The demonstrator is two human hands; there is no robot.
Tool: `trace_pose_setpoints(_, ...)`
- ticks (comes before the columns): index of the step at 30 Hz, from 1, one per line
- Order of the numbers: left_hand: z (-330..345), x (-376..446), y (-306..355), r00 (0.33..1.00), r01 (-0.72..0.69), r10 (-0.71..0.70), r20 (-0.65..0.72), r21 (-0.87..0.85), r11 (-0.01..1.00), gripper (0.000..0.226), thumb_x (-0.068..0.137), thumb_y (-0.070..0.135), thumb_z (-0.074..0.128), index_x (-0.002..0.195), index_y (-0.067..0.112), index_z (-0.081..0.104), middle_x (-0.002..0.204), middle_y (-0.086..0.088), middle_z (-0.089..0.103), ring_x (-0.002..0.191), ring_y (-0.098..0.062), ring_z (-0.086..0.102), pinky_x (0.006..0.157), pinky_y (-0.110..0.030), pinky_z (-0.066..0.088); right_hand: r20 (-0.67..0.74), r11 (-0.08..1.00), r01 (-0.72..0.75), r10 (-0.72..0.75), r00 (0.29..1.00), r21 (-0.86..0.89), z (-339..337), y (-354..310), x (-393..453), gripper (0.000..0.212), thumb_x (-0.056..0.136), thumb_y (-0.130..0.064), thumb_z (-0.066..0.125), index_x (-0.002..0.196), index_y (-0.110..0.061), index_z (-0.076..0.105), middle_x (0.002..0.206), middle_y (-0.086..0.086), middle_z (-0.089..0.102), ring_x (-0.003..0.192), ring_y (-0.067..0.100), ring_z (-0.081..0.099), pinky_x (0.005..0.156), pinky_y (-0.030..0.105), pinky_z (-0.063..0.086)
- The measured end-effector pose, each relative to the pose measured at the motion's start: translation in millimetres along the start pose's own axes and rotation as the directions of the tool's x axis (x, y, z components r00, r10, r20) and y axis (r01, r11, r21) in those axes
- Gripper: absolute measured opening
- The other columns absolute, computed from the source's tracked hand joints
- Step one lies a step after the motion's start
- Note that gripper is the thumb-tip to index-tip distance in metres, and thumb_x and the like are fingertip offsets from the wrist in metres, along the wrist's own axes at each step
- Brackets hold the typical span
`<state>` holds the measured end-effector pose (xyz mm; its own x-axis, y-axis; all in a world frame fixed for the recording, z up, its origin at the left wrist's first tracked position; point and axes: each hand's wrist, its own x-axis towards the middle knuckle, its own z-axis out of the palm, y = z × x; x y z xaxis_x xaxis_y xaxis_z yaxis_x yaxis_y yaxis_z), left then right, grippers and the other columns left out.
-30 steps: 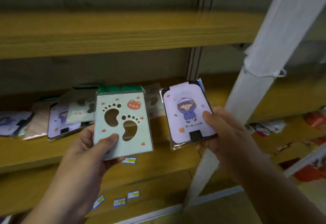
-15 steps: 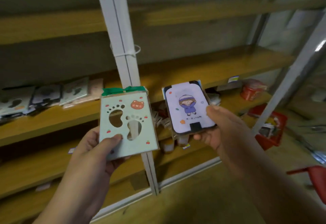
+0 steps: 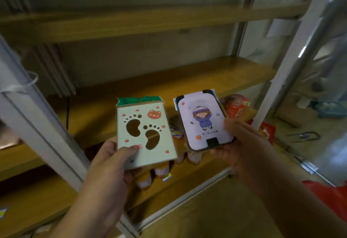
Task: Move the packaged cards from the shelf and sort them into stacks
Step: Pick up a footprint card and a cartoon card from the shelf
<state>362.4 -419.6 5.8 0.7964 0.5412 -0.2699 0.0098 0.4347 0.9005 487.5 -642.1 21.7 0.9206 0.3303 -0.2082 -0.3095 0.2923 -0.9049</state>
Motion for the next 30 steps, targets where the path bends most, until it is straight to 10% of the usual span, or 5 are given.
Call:
trace_pose_setpoints(11, 123, 180, -7, 0.999, 0.030, -0.032, 0.011, 0.115, 0.993, 0.045, 0.091, 0.006, 0.066, 0.127, 0.030, 0.053, 0.101, 0.000, 0.079, 0.086, -0.018, 0.077, 0.060, -0.031, 0.061, -0.031, 0.999, -0.036, 0.037, 0.999, 0.028, -58, -47, 157, 0.045, 0.075, -0.027, 0.067, 0.115, -0.006, 0.064, 0.107, 0.018, 0.076, 0.094, 0.035, 0.075, 0.067, 0.042, 0.061)
trace_pose_setpoints(18, 166, 250, -11, 0.996, -0.005, 0.039, -0.078, 0.397, 0.918, 0.033, 0.092, 0.014, 0.067, 0.114, 0.035, 0.056, 0.119, 0.006, 0.069, 0.109, -0.017, 0.064, 0.097, -0.042, 0.051, 0.047, 1.000, -0.006, 0.006, 0.999, -0.015, -86, -52, 233, 0.009, 0.088, -0.024, 0.067, 0.089, -0.024, 0.076, 0.086, 0.005, 0.079, 0.080, 0.025, 0.077, 0.064, 0.033, 0.060)
trace_pose_setpoints(21, 180, 263, -18, 0.984, -0.042, 0.122, -0.132, 0.492, 0.870, 0.031, 0.096, 0.015, 0.061, 0.124, 0.029, 0.055, 0.111, 0.012, 0.066, 0.101, -0.008, 0.060, 0.074, -0.025, 0.047, 0.059, 0.995, -0.093, 0.094, 0.994, -0.021, -94, -60, 258, 0.033, 0.076, -0.023, 0.074, 0.107, -0.011, 0.066, 0.097, 0.013, 0.078, 0.089, 0.031, 0.076, 0.063, 0.035, 0.061)
trace_pose_setpoints(26, 193, 263, -29, 0.935, -0.085, 0.308, -0.175, 0.732, 0.675, 0.028, 0.098, 0.015, 0.060, 0.116, 0.035, 0.054, 0.108, 0.015, 0.061, 0.098, -0.006, 0.058, 0.064, -0.013, 0.047, 0.182, 0.979, -0.103, 0.135, 0.974, -0.174, -103, -76, 295, 0.028, 0.092, -0.022, 0.066, 0.118, -0.012, 0.062, 0.097, 0.010, 0.079, 0.088, 0.026, 0.077, 0.063, 0.030, 0.060)
trace_pose_setpoints(30, 191, 257, -36, 0.904, 0.075, 0.362, -0.228, 0.917, 0.391, 0.039, 0.099, 0.026, 0.056, 0.138, 0.022, 0.052, 0.137, -0.008, 0.053, 0.126, -0.033, 0.048, 0.099, -0.050, 0.049, 0.263, 0.953, -0.062, 0.144, 0.954, -0.297, -109, -85, 328, 0.016, 0.097, -0.023, 0.062, 0.113, -0.018, 0.063, 0.095, 0.003, 0.079, 0.087, 0.020, 0.076, 0.065, 0.029, 0.060)
